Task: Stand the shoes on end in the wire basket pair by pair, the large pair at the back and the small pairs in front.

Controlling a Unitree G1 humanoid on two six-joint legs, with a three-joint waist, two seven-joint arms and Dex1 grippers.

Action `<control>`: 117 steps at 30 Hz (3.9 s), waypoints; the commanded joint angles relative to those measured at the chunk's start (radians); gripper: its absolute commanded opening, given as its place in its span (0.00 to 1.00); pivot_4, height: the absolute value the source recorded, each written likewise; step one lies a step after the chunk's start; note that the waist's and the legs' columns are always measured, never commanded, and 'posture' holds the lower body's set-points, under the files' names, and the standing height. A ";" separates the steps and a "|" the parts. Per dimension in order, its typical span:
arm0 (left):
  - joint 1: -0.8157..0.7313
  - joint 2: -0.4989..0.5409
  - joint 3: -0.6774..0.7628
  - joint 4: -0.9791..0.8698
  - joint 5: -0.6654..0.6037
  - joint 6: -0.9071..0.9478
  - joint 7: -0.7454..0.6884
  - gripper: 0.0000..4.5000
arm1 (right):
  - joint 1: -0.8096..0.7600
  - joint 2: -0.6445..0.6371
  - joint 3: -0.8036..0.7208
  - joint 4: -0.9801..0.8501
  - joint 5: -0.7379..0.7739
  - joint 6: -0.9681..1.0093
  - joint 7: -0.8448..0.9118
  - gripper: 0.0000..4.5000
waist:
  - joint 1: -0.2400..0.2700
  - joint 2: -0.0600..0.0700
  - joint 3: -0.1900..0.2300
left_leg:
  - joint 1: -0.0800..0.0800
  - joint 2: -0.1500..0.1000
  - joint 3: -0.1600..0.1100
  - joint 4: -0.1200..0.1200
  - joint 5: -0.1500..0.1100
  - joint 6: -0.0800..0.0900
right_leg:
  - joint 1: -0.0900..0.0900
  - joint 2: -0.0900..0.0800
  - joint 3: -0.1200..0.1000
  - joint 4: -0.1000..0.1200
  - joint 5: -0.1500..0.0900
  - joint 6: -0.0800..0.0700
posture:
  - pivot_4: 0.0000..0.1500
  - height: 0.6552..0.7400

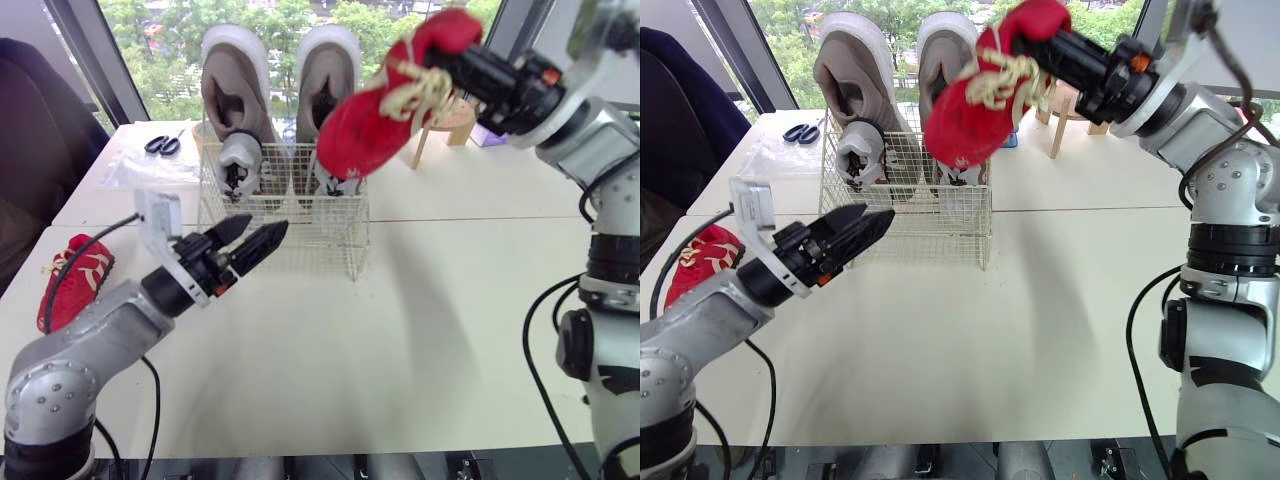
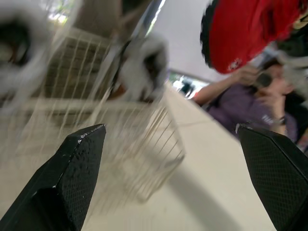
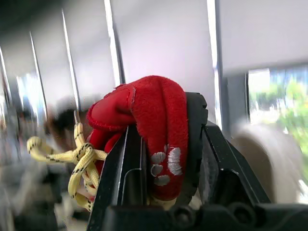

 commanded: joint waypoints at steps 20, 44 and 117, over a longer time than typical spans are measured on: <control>0.059 0.093 0.045 -0.022 0.000 -0.085 -0.008 1.00 | 0.009 0.132 0.239 0.193 -0.567 -0.475 0.349 0.41 | 0.010 0.000 0.000 | -0.001 -0.002 0.000 0.000 0.000 -0.001 | 0.000 -0.005 0.000 -0.004 0.001 -0.002 | 1.00 1.00; -0.120 0.542 0.154 0.537 0.111 0.324 0.394 1.00 | -0.064 -0.032 -0.001 -0.124 -0.311 -0.003 0.330 0.99 | 0.003 -0.001 0.001 | -0.001 -0.002 0.000 -0.004 0.000 -0.001 | -0.002 -0.006 -0.001 -0.003 0.001 -0.002 | 1.00 1.00; -0.646 -0.561 0.432 -0.301 0.605 0.494 0.039 0.01 | -0.005 0.024 0.063 -0.244 -0.124 0.220 0.198 1.00 | 0.007 -0.016 -0.001 | -0.009 -0.001 0.005 0.003 0.002 -0.006 | -0.012 -0.003 -0.002 0.003 0.009 0.004 | 1.00 1.00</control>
